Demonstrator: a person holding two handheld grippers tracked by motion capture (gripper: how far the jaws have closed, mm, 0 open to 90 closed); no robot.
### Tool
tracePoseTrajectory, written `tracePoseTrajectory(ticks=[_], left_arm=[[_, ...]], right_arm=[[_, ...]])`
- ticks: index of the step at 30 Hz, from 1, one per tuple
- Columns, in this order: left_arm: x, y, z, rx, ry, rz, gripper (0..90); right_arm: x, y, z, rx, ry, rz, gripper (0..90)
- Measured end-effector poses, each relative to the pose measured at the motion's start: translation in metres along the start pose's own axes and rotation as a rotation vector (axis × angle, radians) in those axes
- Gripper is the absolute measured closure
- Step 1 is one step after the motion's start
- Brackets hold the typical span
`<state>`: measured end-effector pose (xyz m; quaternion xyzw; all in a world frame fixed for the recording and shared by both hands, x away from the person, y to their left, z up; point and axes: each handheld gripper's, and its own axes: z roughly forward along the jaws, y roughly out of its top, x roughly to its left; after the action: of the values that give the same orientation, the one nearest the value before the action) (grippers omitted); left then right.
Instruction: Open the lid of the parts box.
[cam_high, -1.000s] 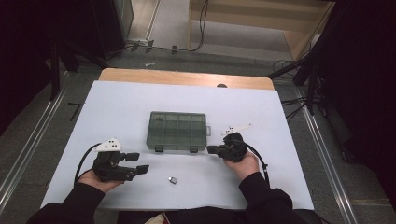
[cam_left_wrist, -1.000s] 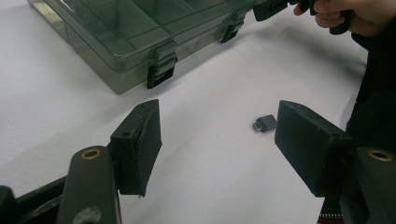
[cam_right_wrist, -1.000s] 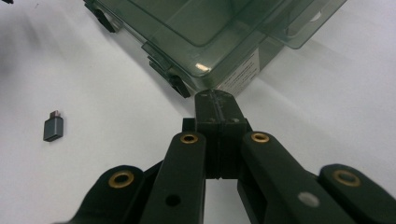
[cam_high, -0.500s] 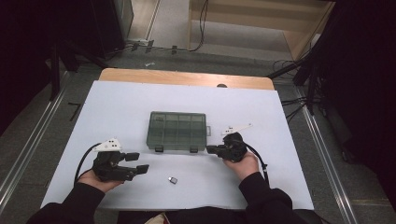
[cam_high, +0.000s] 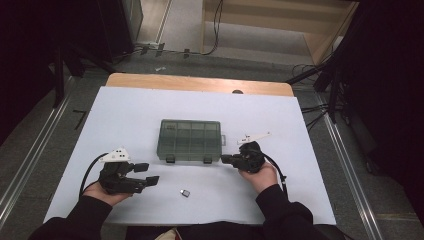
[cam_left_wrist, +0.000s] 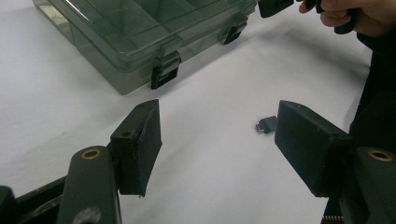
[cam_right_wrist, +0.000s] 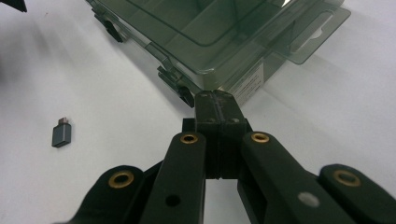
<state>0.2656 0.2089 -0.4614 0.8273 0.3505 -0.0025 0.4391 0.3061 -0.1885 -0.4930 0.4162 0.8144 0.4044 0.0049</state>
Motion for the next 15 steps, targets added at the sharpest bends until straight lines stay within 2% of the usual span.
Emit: tracePoseTrajectory(ticks=[15], left_arm=[[0.0001,0.0001,0.0002,0.000,0.002,-0.001,32.1]], right_arm=[[0.0015,0.0032,-0.0024,-0.024,0.004,-0.009,87.5]])
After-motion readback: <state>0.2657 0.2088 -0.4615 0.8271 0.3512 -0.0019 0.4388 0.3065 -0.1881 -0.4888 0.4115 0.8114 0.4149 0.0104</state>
